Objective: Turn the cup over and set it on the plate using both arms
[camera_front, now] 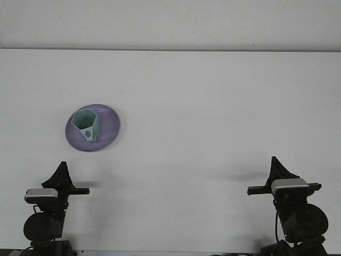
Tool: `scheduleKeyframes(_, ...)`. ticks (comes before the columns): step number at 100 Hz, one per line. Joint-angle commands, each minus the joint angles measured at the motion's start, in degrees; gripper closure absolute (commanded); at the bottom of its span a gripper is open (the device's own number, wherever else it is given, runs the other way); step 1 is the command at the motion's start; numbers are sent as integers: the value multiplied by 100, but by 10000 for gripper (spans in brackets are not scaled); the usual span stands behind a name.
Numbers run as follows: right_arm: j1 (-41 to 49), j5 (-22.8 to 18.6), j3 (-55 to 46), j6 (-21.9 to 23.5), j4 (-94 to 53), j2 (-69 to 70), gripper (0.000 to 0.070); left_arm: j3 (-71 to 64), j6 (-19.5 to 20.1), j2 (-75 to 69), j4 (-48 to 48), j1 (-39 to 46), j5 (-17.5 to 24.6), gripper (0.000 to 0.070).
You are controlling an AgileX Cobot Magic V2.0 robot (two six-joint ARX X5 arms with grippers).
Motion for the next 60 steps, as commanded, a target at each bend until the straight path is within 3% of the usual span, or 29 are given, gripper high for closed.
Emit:
scheduleKeyframes(1, 4, 9, 2, 0, 59, 17, 699, -111, 33, -9, 55, 9, -11, 686)
scheduleKeyframes(21, 4, 24, 2, -44, 68, 17, 699, -111, 33, -9, 55, 9, -11, 686)
scheduleKeyframes(33, -26, 490, 2, -328, 203, 2, 699, -111, 33, -9, 57, 9, -11, 686)
scheduleKeyframes(36, -68, 595, -4, -168, 162, -48, 700, -111, 33, -9, 57, 9, -11, 686)
scheduleKeyframes(39, -111, 570, -22, 83, 140, -120, 699, -111, 33, -9, 55, 9, -11, 686)
scheduleKeyframes(60, -782, 177, -874, -533, 629, -844, 699, -111, 31, -9, 55, 9, -11, 686)
